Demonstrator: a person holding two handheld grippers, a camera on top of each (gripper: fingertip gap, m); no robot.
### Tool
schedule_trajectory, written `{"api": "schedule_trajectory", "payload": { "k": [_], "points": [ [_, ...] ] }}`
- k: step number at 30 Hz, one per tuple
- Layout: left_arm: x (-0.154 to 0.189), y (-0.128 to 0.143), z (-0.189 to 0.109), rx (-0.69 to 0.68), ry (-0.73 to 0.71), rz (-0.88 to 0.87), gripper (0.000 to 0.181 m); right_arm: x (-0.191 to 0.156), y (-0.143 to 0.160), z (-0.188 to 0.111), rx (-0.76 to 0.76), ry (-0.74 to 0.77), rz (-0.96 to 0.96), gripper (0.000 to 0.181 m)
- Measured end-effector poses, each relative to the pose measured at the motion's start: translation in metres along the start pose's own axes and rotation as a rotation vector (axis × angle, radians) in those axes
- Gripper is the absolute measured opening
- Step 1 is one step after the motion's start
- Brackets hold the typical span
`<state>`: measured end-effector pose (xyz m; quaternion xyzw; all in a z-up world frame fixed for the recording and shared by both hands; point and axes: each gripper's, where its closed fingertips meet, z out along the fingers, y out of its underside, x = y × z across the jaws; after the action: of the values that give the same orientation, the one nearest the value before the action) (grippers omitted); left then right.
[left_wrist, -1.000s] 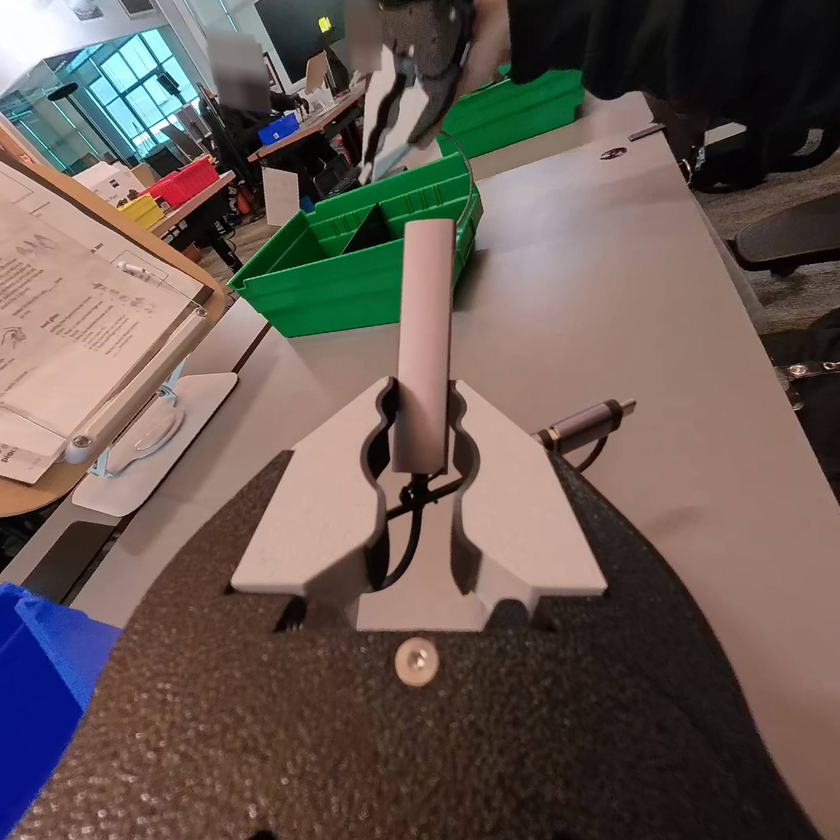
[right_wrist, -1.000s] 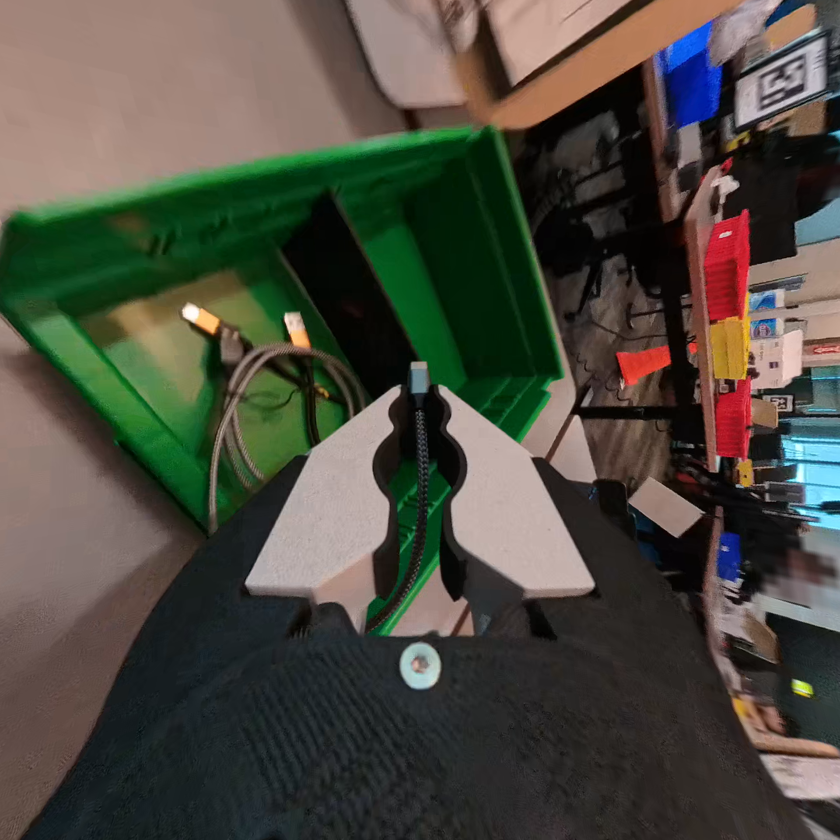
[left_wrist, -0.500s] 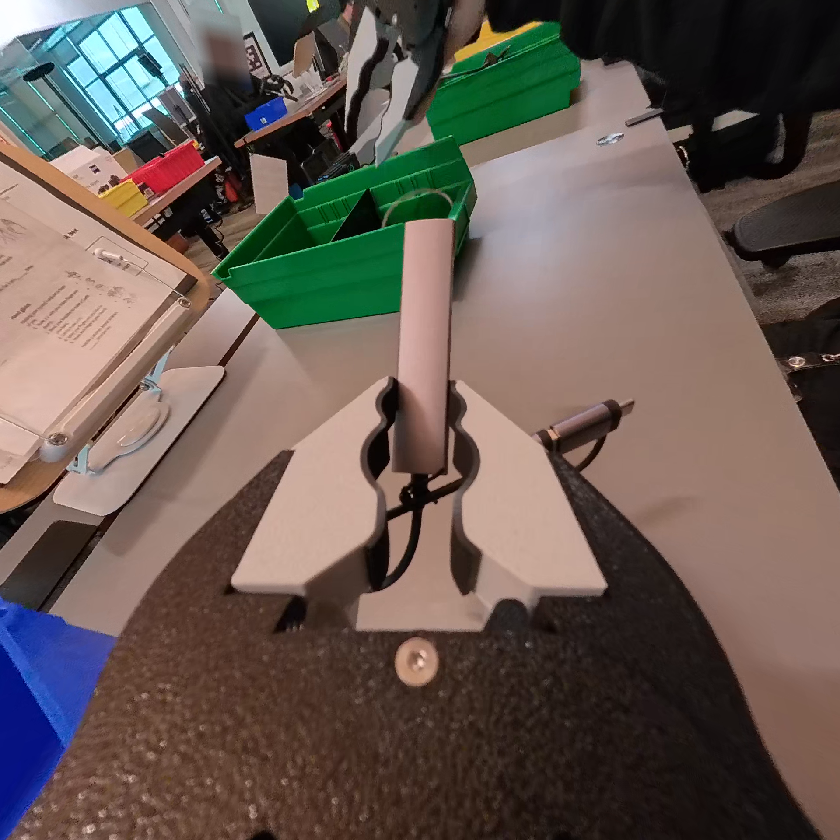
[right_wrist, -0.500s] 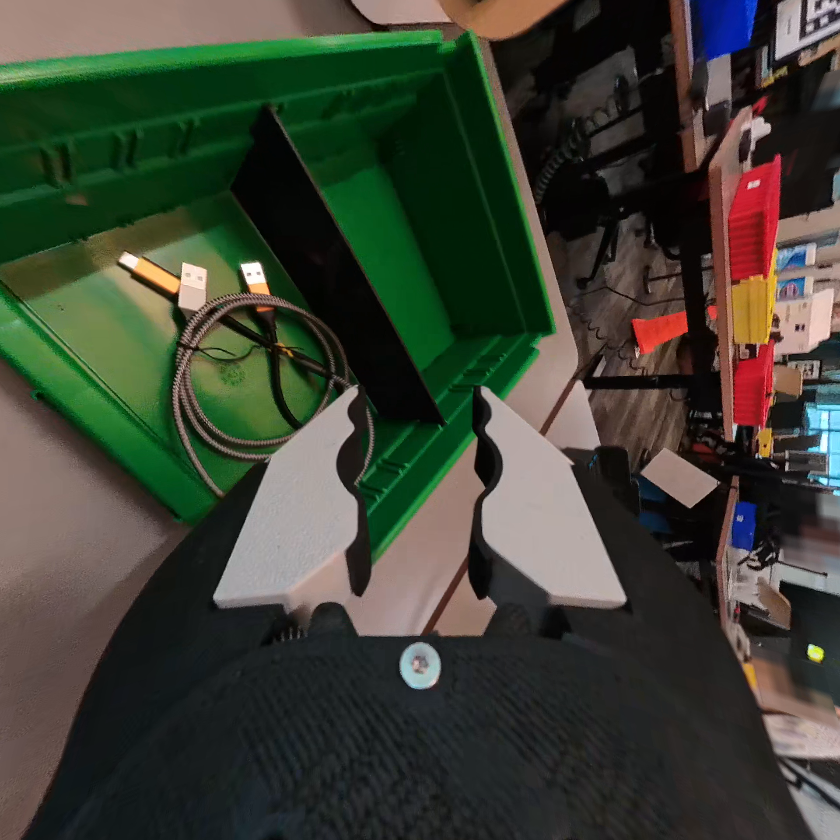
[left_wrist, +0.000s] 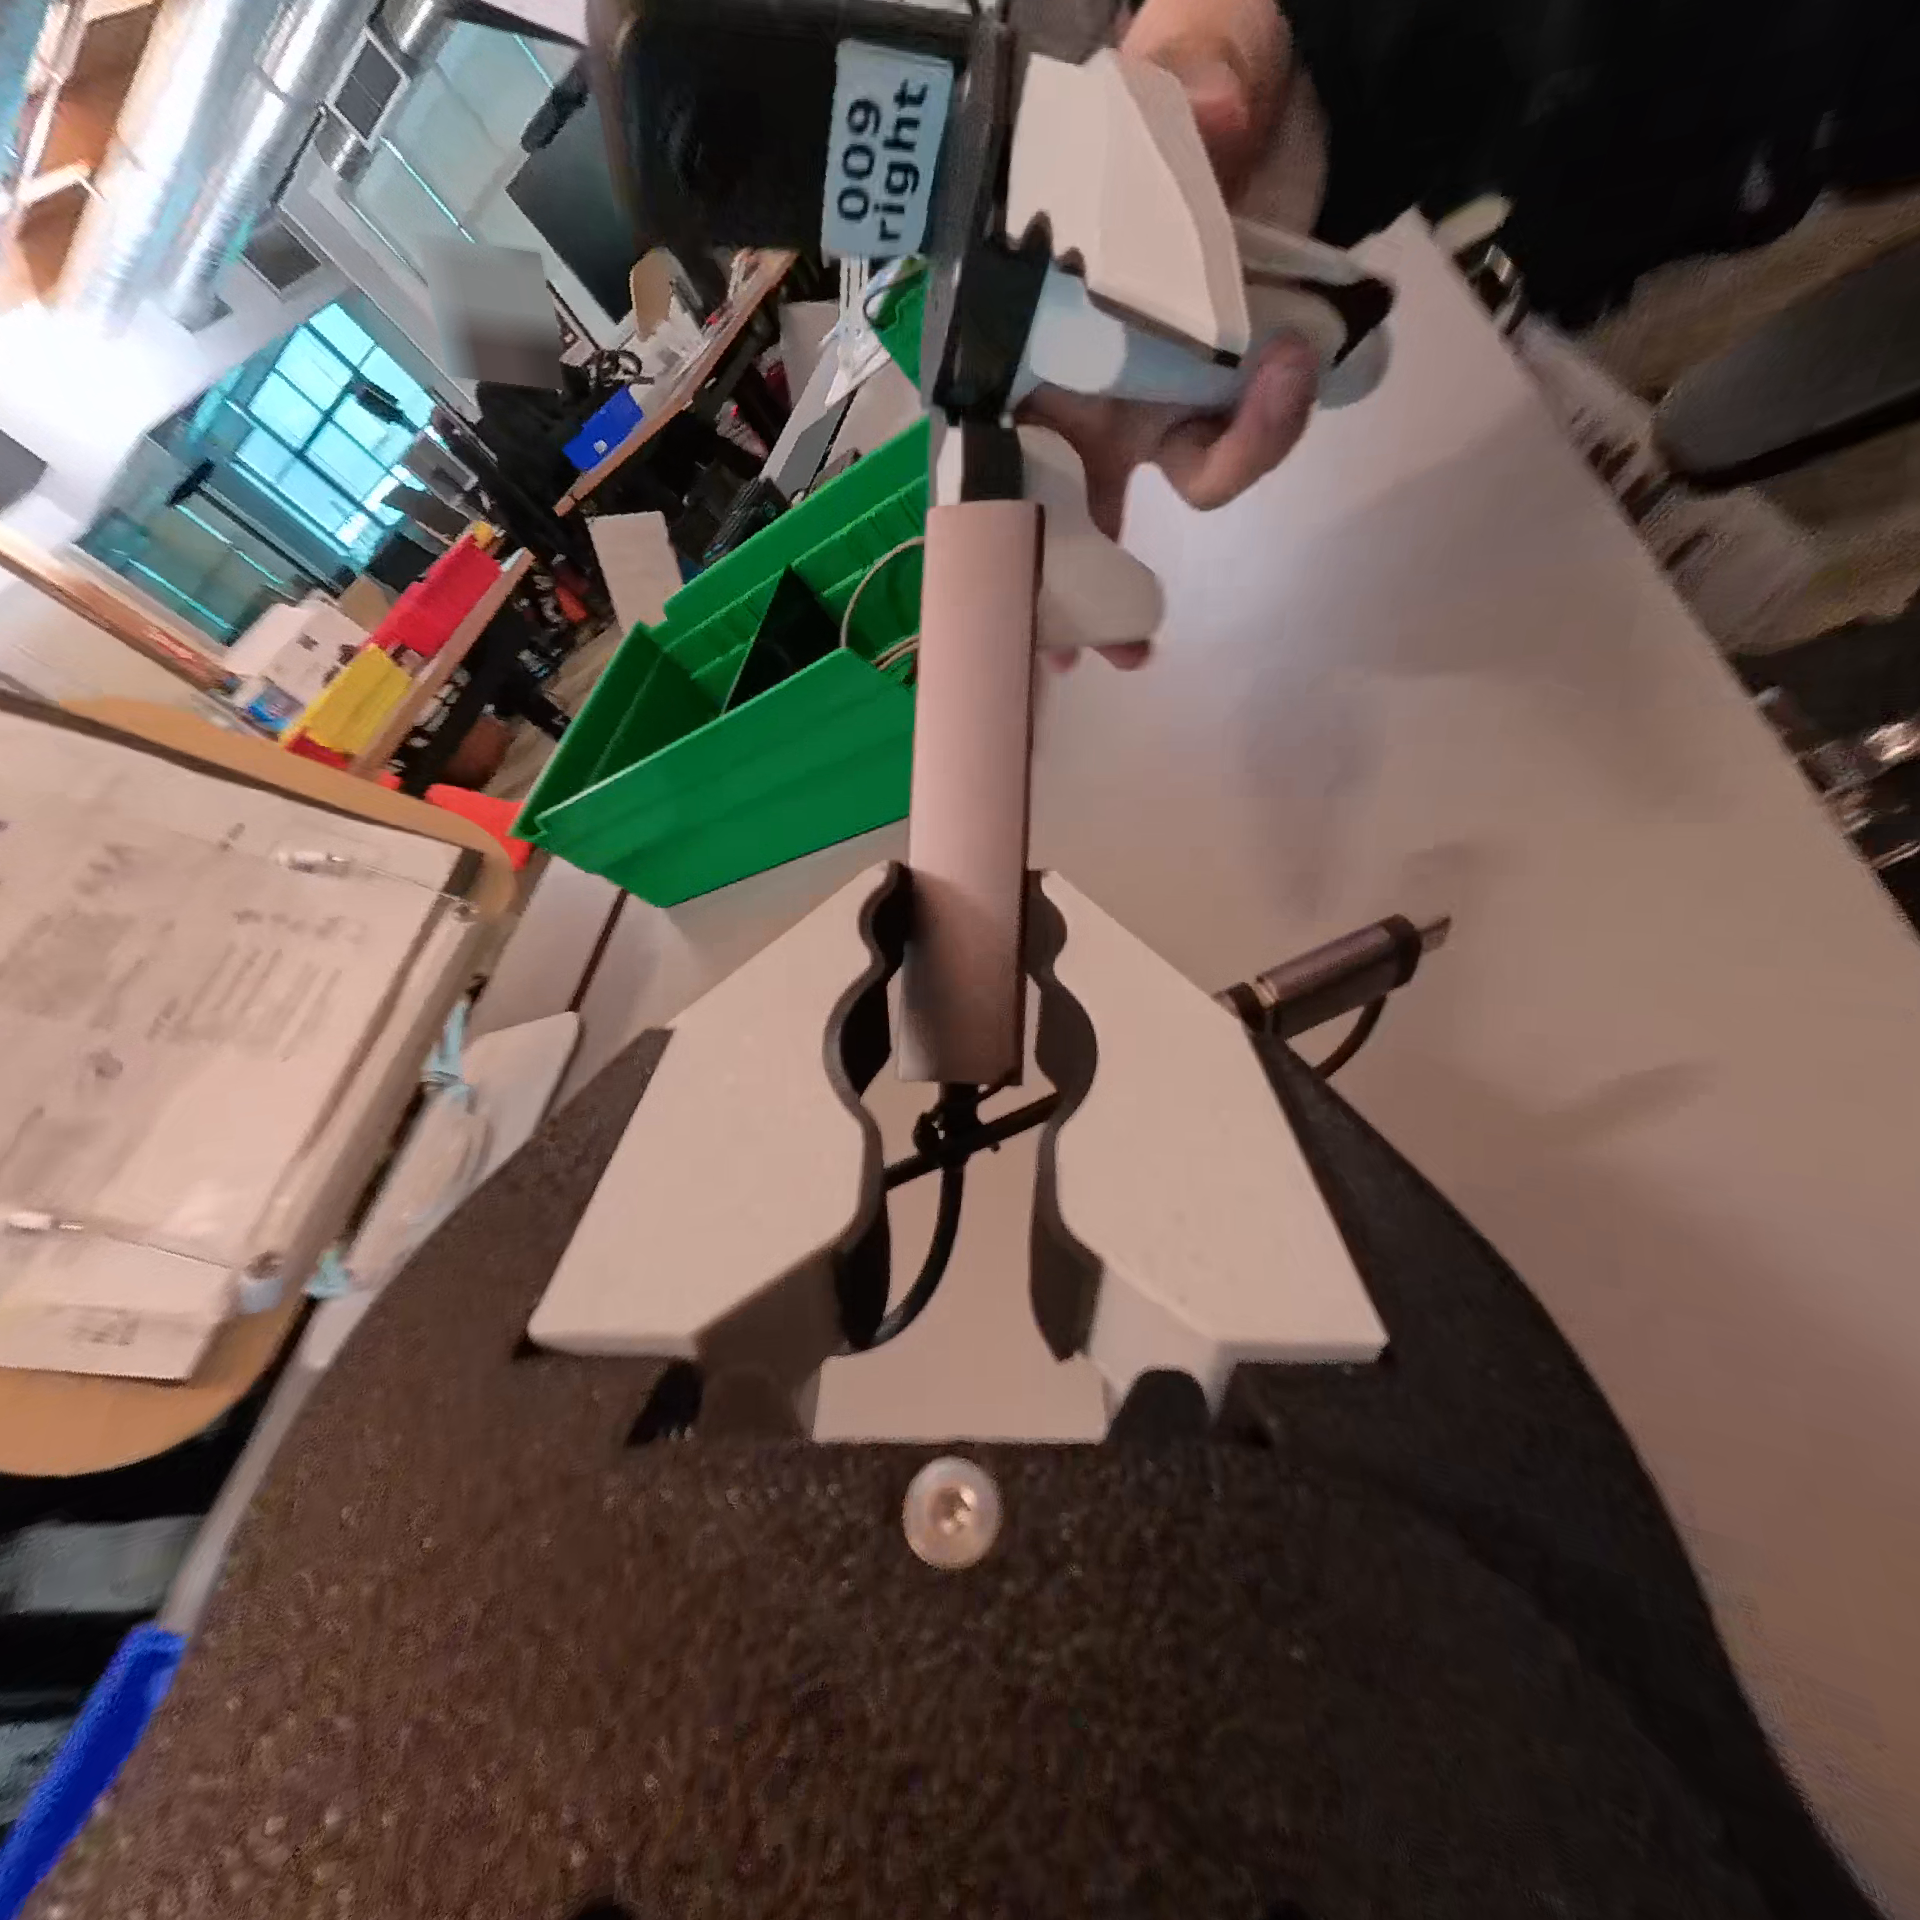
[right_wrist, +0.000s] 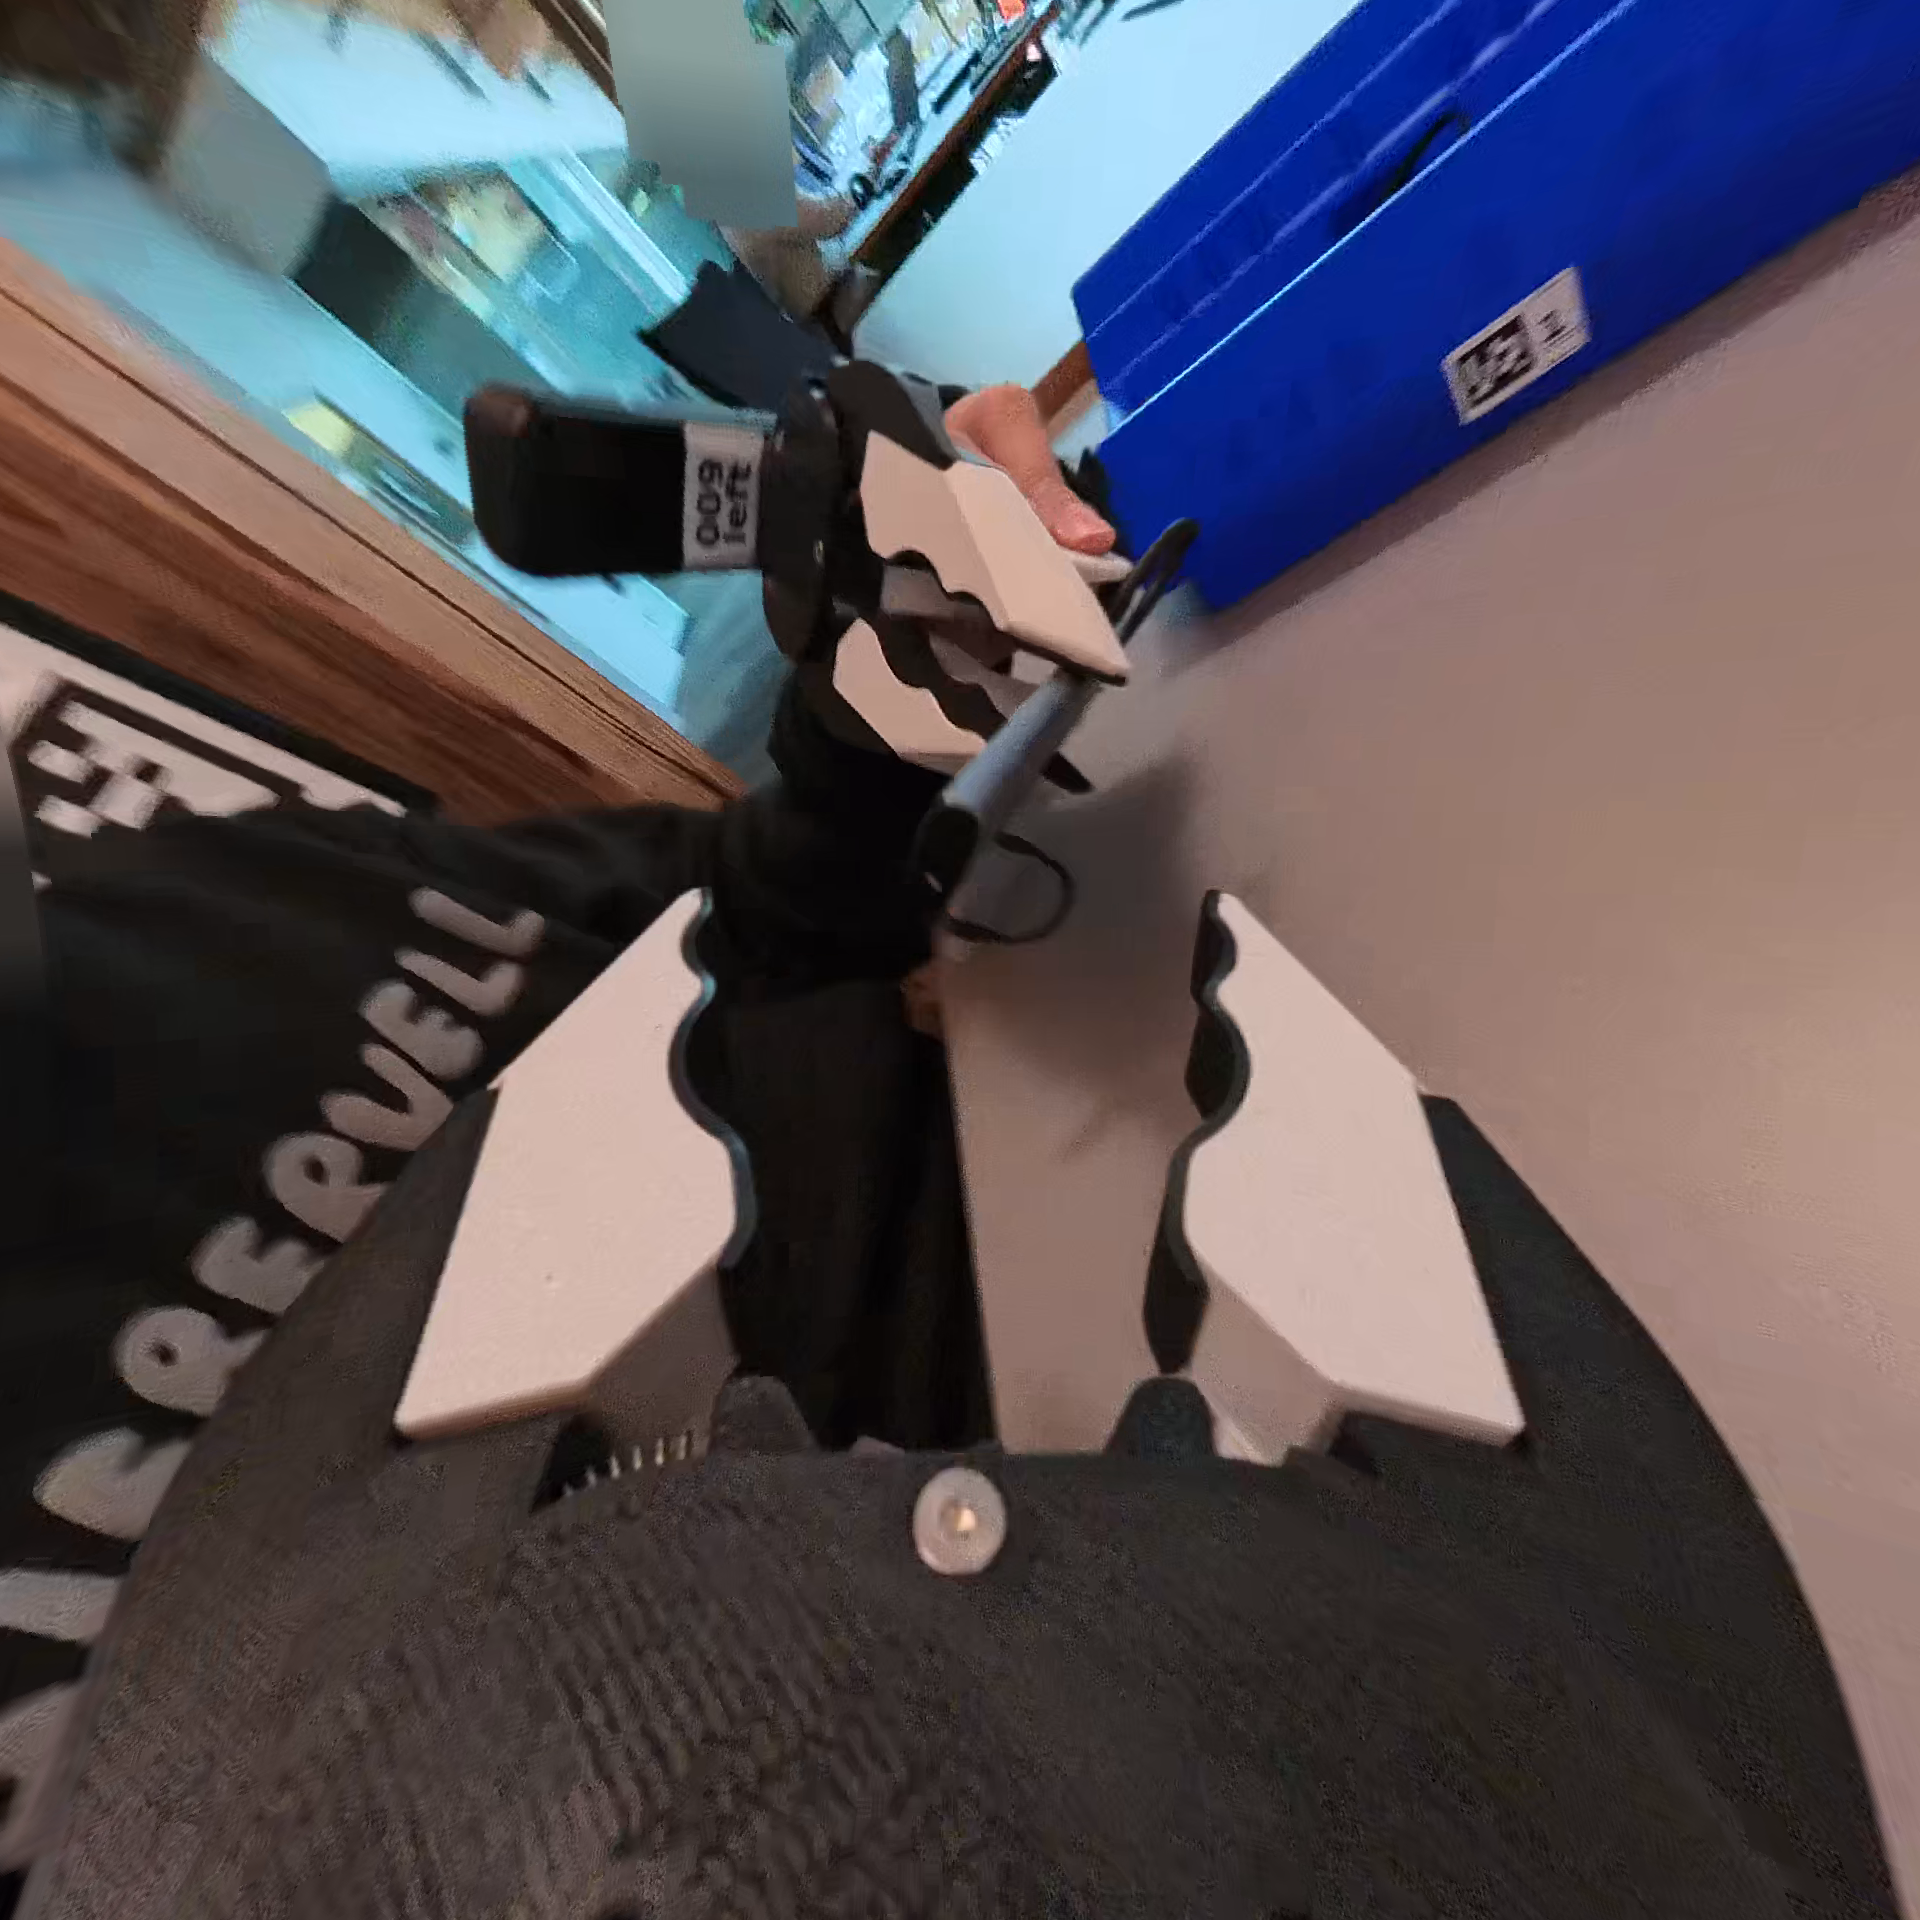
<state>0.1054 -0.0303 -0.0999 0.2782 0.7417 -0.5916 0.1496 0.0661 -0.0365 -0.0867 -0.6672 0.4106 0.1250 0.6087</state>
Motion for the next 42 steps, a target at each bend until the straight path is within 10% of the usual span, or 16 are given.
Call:
{"api": "schedule_trajectory", "payload": {
  "k": [6, 11, 19, 22, 31, 37, 42],
  "points": [
    [0.004, 0.009, 0.015, -0.197, -0.069, 0.251, 0.02, 0.017, -0.004, 0.018, 0.013, 0.059, 0.098, 0.067],
    [0.002, 0.008, 0.021, -0.197, -0.109, 0.28, 0.02, 0.034, -0.004, 0.017, 0.022, 0.12, 0.075, 0.007],
    [-0.011, 0.006, 0.019, -0.138, -0.192, 0.193, 0.04, 0.05, -0.02, 0.007, 0.082, 0.18, -0.006, 0.007],
    [-0.029, -0.011, 0.003, -0.006, -0.262, 0.061, 0.063, 0.069, -0.045, -0.036, 0.084, 0.399, -0.154, 0.007],
    [-0.058, 0.002, -0.023, 0.051, -0.35, -0.102, 0.053, 0.139, -0.16, -0.272, -0.256, 1.507, -0.619, 0.008],
    [-0.052, 0.019, -0.015, -0.002, -0.298, -0.137, 0.052, 0.226, -0.149, -0.314, -0.739, 1.755, -0.629, 0.008],
    [-0.05, 0.031, -0.014, -0.034, -0.276, -0.151, 0.051, 0.282, -0.124, -0.3, -0.862, 1.769, -0.527, 0.007]
  ]
}}
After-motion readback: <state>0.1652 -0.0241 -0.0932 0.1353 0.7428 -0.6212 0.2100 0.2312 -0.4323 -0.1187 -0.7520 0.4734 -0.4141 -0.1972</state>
